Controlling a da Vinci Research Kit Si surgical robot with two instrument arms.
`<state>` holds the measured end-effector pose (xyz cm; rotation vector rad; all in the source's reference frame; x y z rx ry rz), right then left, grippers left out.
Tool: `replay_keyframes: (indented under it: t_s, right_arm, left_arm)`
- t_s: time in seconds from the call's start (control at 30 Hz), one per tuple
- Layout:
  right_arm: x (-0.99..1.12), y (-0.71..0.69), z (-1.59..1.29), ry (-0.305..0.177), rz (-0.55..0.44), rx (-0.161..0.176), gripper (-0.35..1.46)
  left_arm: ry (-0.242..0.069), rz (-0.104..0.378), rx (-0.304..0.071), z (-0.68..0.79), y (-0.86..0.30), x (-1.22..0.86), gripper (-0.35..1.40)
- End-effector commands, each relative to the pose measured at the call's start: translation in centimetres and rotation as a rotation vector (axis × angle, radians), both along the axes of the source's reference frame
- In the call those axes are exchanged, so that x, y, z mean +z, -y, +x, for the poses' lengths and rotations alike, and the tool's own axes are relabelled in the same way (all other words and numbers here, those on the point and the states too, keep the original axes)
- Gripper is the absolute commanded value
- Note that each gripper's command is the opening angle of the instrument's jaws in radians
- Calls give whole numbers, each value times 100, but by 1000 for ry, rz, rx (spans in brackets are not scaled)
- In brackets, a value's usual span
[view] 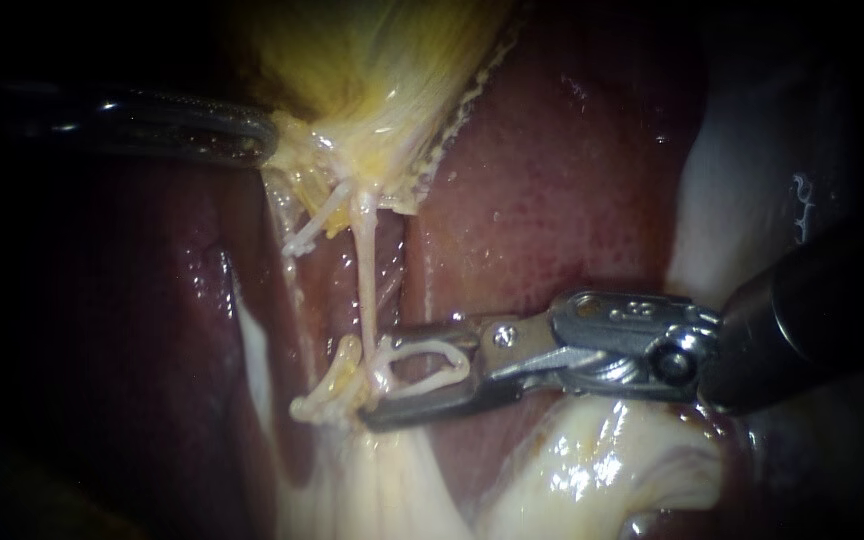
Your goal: Clipping first clip right tube
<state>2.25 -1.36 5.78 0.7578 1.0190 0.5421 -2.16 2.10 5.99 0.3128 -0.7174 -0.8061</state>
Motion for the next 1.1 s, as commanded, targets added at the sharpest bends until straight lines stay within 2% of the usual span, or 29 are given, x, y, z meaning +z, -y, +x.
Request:
replay_keyframes:
  t_s: [0.03,0.4,0.7,0.9,1.0,1.1]
  right_arm:
    - [-2,-1,-1,0,1,0,44]
    - [-20,-15,-31,-7,14,-5,43]
    - [-4,-21,-35,-6,10,-3,42]
    - [12,-21,-24,-2,5,1,44]
    - [18,-20,-14,-10,3,10,45]
    - [22,-20,-6,-39,14,31,46]
  left_arm:
    - [0,0,0,0,0,0,-35]
    - [2,2,2,1,0,0,-35]
    - [2,2,2,2,0,0,-35]
    - [2,2,2,2,1,0,-35]
    - [2,2,2,2,0,0,-35]
    - [2,2,2,2,1,0,-35]
